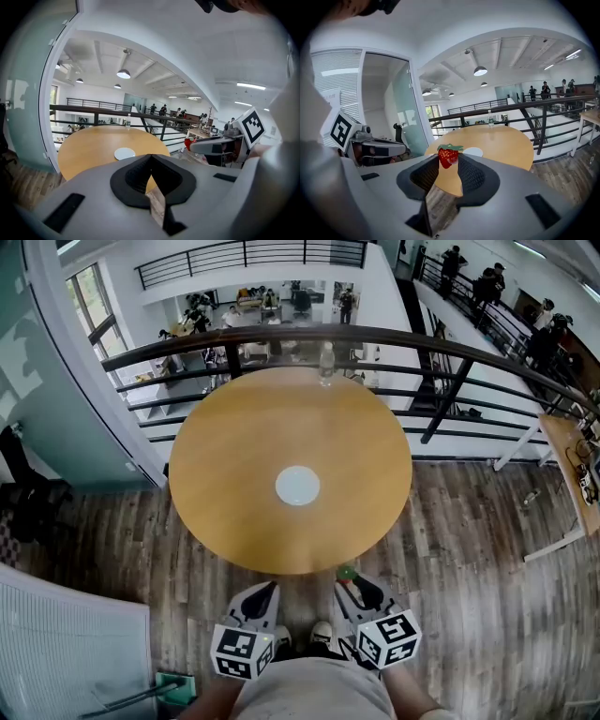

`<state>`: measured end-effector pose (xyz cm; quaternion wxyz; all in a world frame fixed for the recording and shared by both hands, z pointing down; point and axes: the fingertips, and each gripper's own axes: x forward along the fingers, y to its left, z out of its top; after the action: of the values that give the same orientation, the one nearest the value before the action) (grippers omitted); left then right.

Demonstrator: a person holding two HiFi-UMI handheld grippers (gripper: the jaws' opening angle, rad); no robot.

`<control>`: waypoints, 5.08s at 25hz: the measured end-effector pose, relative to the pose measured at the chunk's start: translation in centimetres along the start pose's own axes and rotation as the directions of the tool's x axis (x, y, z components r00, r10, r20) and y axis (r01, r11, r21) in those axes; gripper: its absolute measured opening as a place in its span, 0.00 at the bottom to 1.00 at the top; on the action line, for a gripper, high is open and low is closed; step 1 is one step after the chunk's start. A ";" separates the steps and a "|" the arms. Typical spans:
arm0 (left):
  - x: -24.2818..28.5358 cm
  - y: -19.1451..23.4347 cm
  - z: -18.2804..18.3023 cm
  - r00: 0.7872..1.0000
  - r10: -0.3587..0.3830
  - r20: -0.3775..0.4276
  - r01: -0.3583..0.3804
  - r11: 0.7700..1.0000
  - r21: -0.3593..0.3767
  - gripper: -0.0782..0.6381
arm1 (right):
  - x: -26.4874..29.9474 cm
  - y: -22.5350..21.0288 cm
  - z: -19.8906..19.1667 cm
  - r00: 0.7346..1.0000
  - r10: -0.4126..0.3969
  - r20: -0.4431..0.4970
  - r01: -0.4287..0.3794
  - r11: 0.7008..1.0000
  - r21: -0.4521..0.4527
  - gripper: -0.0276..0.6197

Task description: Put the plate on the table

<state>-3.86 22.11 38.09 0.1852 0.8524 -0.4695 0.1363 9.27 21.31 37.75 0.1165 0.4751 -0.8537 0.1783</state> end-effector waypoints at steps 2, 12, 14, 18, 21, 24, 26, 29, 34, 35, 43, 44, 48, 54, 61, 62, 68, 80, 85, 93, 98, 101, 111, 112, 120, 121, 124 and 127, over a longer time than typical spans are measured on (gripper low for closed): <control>0.2 -0.1 0.0 1.000 0.005 -0.001 -0.005 1.000 0.000 0.14 | -0.1 -0.2 0.2 1.000 0.015 0.011 -0.016 1.000 0.019 0.26; 1.1 -2.3 0.5 0.998 0.066 0.007 -0.066 0.998 -0.007 0.14 | -0.7 -1.6 0.6 0.994 0.106 0.010 -0.106 0.994 -0.014 0.26; 1.1 -2.8 0.4 0.996 0.084 0.013 -0.084 0.996 -0.013 0.14 | -1.1 -2.1 0.6 0.993 0.115 0.005 -0.115 0.993 -0.029 0.26; 1.2 -3.6 0.5 0.994 0.107 0.016 -0.106 0.994 -0.023 0.14 | -1.8 -3.1 0.7 0.992 0.126 0.002 -0.126 0.992 -0.027 0.26; 1.3 -3.9 0.5 0.993 0.115 0.014 -0.115 0.993 -0.021 0.14 | -2.0 -3.6 0.5 0.992 0.126 -0.002 -0.126 0.992 -0.018 0.26; 1.6 -3.5 0.6 0.993 0.118 0.016 -0.118 0.993 -0.022 0.14 | -1.6 -3.7 0.6 0.992 0.128 -0.002 -0.128 0.992 -0.019 0.26; 2.0 -3.0 0.7 0.993 0.116 0.015 -0.116 0.993 -0.023 0.14 | -1.0 -3.7 0.7 0.992 0.126 -0.003 -0.126 0.992 -0.019 0.26; 3.1 -2.1 0.7 0.994 0.106 0.009 -0.106 0.994 -0.024 0.14 | 0.0 -4.0 0.9 0.993 0.118 -0.006 -0.119 0.993 -0.016 0.26; 5.5 -0.5 1.5 0.997 0.077 0.006 -0.077 0.997 -0.024 0.14 | 2.0 -5.2 1.2 0.996 0.092 -0.017 -0.092 0.996 -0.010 0.26; 6.0 -0.1 1.8 0.997 0.070 0.007 -0.070 0.997 -0.024 0.14 | 2.6 -5.5 1.3 0.996 0.085 -0.019 -0.085 0.996 -0.007 0.26; 9.8 5.1 4.6 1.000 0.023 0.002 -0.023 1.000 -0.013 0.14 | 9.0 -6.4 3.8 0.998 0.052 -0.033 -0.052 0.999 0.006 0.26; 10.4 5.8 5.0 1.000 0.015 0.002 -0.015 1.000 -0.010 0.14 | 9.8 -6.5 4.0 0.998 0.047 -0.033 -0.046 0.999 0.008 0.26; 12.4 8.5 6.6 1.000 -0.018 0.001 0.018 1.000 0.003 0.14 | 12.9 -6.7 5.1 0.999 0.034 -0.030 -0.033 0.999 0.029 0.26; 14.5 11.4 7.9 0.996 -0.083 -0.018 0.084 0.996 0.032 0.14 | 15.9 -6.5 6.5 0.999 -0.008 -0.031 0.009 0.999 0.041 0.26; 16.3 12.0 8.1 0.991 -0.125 -0.043 0.126 0.992 0.031 0.14 | 16.6 -6.4 6.6 0.998 -0.035 -0.050 0.038 0.998 0.053 0.26; 16.4 11.7 8.1 0.990 -0.131 -0.046 0.133 0.991 0.028 0.14 | 16.4 -6.5 6.5 0.998 -0.035 -0.052 0.038 0.998 0.054 0.26; 16.8 11.3 8.3 0.992 -0.115 -0.044 0.116 0.993 0.014 0.14 | 16.5 -7.4 6.3 0.997 -0.011 -0.076 0.015 0.998 0.055 0.26; 17.4 12.1 8.0 0.998 -0.044 -0.048 0.042 0.999 -0.030 0.14 | 18.6 -9.0 6.5 0.993 0.058 -0.107 -0.055 0.998 0.028 0.26; 17.7 12.6 7.6 0.998 -0.033 -0.059 0.031 0.999 -0.039 0.14 | 19.6 -9.3 6.2 0.991 0.068 -0.118 -0.065 0.997 0.032 0.26; 18.4 13.6 7.5 0.997 -0.025 -0.080 0.022 0.999 -0.045 0.14 | 21.5 -9.9 6.2 0.988 0.067 -0.137 -0.065 0.998 0.019 0.26; 19.3 14.3 7.0 0.996 -0.021 -0.091 0.017 0.999 -0.048 0.14 | 22.7 -10.3 5.5 0.986 0.071 -0.154 -0.069 0.997 0.017 0.26; 19.7 14.5 7.0 0.995 -0.019 -0.098 0.015 0.999 -0.044 0.14 | 23.3 -10.5 5.4 0.984 0.070 -0.163 -0.069 0.998 0.014 0.26; 21.1 15.3 6.2 0.993 -0.019 -0.119 0.015 0.999 -0.032 0.14 | 25.2 -11.3 4.4 0.978 0.068 -0.197 -0.068 0.998 0.010 0.26; 21.3 15.5 6.1 0.992 -0.018 -0.121 0.015 0.999 -0.029 0.14 | 25.5 -11.4 4.2 0.977 0.068 -0.201 -0.067 0.998 0.011 0.26; 23.1 16.8 5.7 0.992 -0.028 -0.123 0.020 0.998 -0.062 0.14 | 27.5 -12.7 3.9 0.974 0.057 -0.221 -0.054 0.998 0.020 0.26; 23.3 16.9 5.6 0.992 -0.028 -0.123 0.021 0.998 -0.065 0.14 | 27.7 -12.8 3.8 0.973 0.055 -0.222 -0.051 0.998 0.021 0.26; 23.6 17.2 5.3 0.992 -0.027 -0.126 0.019 0.997 -0.070 0.14 | 28.3 -13.1 3.2 0.971 0.052 -0.232 -0.050 0.999 0.015 0.26; 23.9 17.6 5.0 0.991 -0.024 -0.131 0.014 0.997 -0.073 0.14 | 29.1 -13.1 2.7 0.969 0.055 -0.242 -0.054 0.998 0.011 0.26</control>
<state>-6.05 -6.72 46.61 0.2475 0.8388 -0.4528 0.1734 5.19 -8.57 48.52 0.2140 0.4263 -0.8456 0.2398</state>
